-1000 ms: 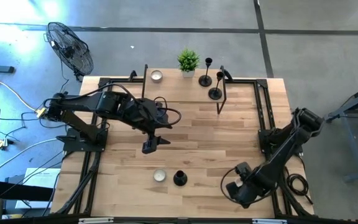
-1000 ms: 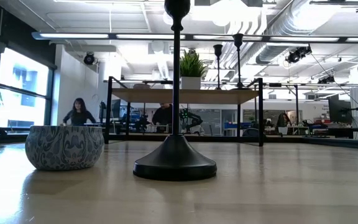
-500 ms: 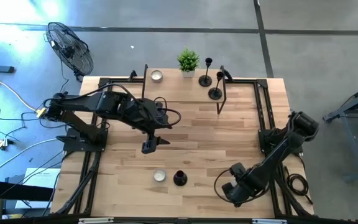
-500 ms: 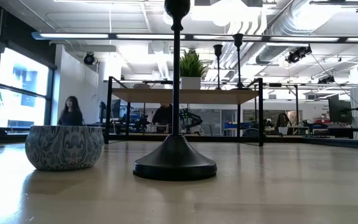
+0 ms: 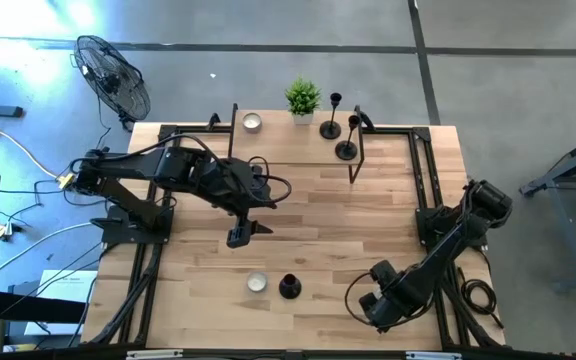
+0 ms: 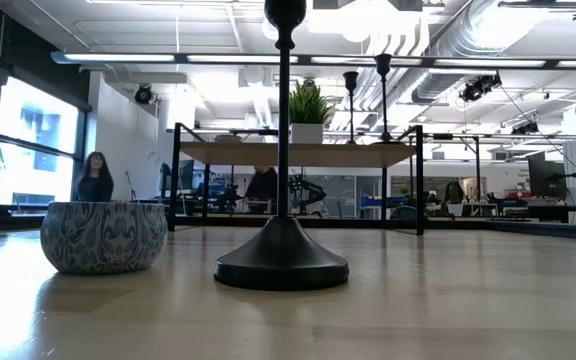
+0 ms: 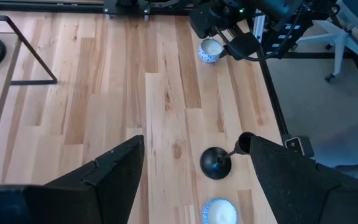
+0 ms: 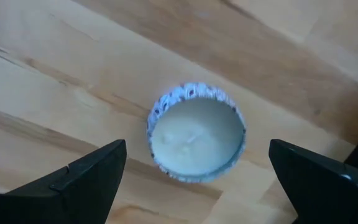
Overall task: Pick & Place candle stick holders
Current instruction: Put the white candle on the shelf
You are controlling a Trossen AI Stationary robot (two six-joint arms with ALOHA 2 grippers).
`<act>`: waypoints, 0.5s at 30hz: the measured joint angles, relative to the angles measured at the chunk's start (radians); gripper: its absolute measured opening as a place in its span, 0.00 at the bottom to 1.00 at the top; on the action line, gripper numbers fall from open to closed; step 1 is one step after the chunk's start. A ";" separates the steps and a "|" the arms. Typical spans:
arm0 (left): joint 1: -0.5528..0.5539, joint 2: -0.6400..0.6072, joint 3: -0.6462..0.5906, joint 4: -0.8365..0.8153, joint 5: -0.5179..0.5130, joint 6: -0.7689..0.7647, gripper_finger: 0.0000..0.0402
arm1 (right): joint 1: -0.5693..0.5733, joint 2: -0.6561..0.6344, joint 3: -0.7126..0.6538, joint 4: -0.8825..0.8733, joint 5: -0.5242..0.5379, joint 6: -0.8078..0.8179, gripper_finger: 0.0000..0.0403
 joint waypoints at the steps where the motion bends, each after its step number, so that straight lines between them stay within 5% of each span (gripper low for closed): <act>1: 0.000 0.000 0.000 0.000 0.000 0.000 0.72 | 0.000 0.000 0.000 0.002 -0.012 0.015 0.97; 15: 0.000 0.000 0.000 -0.001 0.003 0.002 0.72 | -0.001 0.000 -0.060 0.096 -0.045 -0.025 0.97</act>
